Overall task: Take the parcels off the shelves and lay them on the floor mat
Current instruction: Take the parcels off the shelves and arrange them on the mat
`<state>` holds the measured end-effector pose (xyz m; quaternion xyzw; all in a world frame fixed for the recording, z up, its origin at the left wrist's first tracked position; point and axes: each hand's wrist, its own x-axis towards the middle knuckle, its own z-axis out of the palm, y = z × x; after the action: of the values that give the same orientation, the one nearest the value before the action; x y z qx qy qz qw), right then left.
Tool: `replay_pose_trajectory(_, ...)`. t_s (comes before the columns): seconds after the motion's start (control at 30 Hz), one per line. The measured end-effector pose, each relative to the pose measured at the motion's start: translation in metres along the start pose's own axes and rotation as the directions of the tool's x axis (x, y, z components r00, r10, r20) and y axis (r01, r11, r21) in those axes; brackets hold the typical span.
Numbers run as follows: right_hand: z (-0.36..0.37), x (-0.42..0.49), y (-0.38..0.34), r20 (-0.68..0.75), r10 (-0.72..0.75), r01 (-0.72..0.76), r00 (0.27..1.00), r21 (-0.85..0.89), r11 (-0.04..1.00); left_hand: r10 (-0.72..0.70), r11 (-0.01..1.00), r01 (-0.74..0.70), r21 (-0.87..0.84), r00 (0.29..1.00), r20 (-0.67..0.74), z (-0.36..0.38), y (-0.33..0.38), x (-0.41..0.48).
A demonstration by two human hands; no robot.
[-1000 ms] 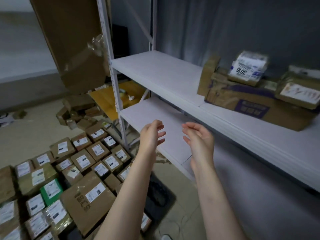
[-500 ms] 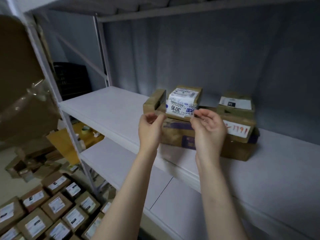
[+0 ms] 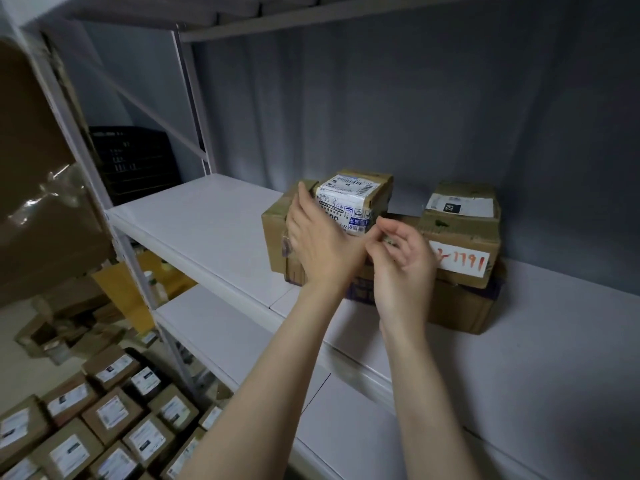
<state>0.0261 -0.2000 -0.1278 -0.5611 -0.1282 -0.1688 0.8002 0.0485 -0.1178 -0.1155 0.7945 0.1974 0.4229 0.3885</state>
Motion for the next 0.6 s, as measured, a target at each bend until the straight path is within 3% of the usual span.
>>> replay_pose_trajectory(0.17, 0.0, -0.002, 0.006, 0.008, 0.027, -0.027, 1.0, -0.006, 1.0, 0.031, 0.993, -0.024, -0.115, 0.998, 0.059, 0.001, -0.008, 0.004)
replay_pose_trajectory(0.37, -0.004, -0.006, 0.011, -0.043, 0.044, -0.045, 0.998, -0.02, 0.999, 0.025, 0.958, -0.045, -0.283, 0.997, -0.073, -0.017, -0.017, -0.005)
replay_pose_trajectory(0.6, 0.03, -0.029, 0.012, -0.041, 0.216, -0.214, 0.976, 0.039, 0.976, 0.013, 0.934, -0.023, -0.356, 0.999, -0.03, -0.072, -0.057, -0.021)
